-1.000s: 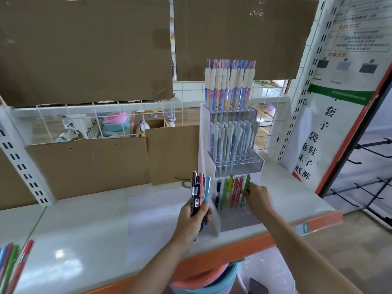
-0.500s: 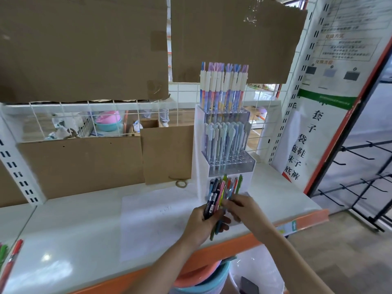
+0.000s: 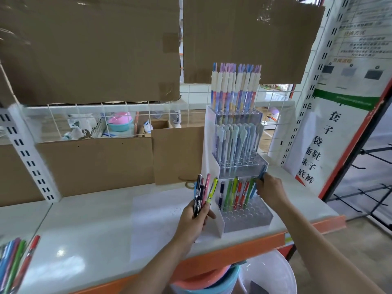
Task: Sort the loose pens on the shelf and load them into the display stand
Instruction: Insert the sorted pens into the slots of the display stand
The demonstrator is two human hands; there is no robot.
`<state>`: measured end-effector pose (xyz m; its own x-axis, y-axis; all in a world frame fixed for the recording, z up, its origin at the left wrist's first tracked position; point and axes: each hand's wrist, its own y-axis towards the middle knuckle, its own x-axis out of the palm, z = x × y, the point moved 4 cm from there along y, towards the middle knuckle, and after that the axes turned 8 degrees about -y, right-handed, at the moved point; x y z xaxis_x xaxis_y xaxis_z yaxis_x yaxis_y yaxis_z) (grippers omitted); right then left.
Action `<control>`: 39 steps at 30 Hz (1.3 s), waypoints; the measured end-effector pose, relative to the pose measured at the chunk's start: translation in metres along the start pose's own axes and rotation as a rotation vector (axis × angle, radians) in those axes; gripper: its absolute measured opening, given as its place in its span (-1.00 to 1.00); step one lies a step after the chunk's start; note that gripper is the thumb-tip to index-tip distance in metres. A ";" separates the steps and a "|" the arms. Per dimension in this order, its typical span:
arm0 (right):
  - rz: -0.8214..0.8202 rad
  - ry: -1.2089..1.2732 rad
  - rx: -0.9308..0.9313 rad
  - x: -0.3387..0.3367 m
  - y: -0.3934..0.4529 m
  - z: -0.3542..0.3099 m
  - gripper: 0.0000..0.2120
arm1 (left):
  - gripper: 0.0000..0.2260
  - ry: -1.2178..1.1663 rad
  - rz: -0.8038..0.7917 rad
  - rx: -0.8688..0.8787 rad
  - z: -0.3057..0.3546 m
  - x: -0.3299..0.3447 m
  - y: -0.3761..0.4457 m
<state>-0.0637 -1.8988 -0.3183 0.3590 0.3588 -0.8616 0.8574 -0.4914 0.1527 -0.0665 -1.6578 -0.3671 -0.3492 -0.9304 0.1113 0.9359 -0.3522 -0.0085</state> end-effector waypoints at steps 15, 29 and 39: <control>-0.073 -0.087 0.089 0.036 -0.015 0.020 -0.83 | -0.83 -0.093 -0.019 0.010 -0.003 0.009 0.001; -0.086 0.391 -0.036 0.003 -0.076 -0.013 -0.72 | -0.81 -0.103 -0.156 -0.052 -0.002 0.046 -0.005; 0.066 0.071 -0.011 -0.005 -0.007 0.021 -0.86 | -0.82 -0.099 0.029 -0.007 -0.001 0.016 -0.002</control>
<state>-0.0796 -1.9137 -0.3249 0.4399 0.3818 -0.8129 0.8349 -0.5072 0.2136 -0.0745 -1.6722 -0.3667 -0.3155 -0.9258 0.2083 0.9450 -0.3265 -0.0198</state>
